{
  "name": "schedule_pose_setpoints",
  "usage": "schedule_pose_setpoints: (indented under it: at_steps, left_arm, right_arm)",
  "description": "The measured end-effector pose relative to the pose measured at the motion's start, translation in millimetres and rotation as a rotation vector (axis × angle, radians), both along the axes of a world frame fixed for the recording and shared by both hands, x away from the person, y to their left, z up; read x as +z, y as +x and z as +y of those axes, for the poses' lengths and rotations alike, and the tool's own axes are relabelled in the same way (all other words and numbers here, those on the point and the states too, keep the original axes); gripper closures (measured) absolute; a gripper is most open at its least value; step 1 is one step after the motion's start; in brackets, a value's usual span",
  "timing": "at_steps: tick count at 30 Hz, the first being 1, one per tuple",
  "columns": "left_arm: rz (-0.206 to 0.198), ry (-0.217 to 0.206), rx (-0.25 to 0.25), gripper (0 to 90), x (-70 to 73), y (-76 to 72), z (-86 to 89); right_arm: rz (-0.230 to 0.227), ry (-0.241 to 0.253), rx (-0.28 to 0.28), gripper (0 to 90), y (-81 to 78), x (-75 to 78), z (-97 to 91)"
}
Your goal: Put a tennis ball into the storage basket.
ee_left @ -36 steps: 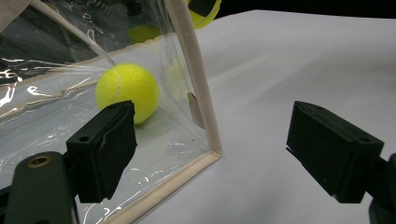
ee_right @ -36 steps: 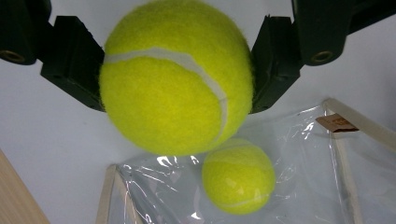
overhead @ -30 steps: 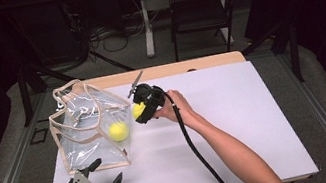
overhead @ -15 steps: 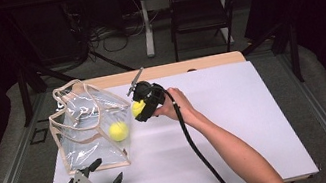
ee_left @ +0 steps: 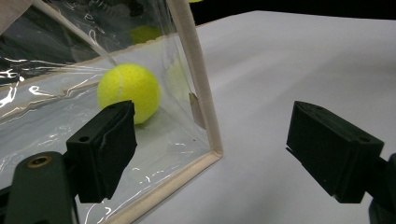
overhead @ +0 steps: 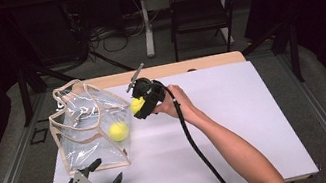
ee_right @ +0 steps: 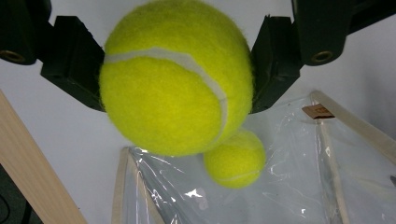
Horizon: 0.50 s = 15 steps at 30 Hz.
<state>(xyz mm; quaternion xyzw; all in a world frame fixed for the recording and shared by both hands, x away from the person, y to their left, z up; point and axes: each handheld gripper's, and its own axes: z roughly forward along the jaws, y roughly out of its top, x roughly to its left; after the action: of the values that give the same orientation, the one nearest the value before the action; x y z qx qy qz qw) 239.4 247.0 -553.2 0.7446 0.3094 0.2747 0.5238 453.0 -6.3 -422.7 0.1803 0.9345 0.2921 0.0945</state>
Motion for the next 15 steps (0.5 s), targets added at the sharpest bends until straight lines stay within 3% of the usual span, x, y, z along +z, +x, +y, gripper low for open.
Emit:
schedule_pose_setpoints:
  at_steps: [15]
  left_arm:
    - [0.001,0.001,-0.002,15.8,0.0,0.7,-0.1]
  right_arm:
    - [-0.012,0.014,0.003,26.3,-1.6,11.1,-0.8]
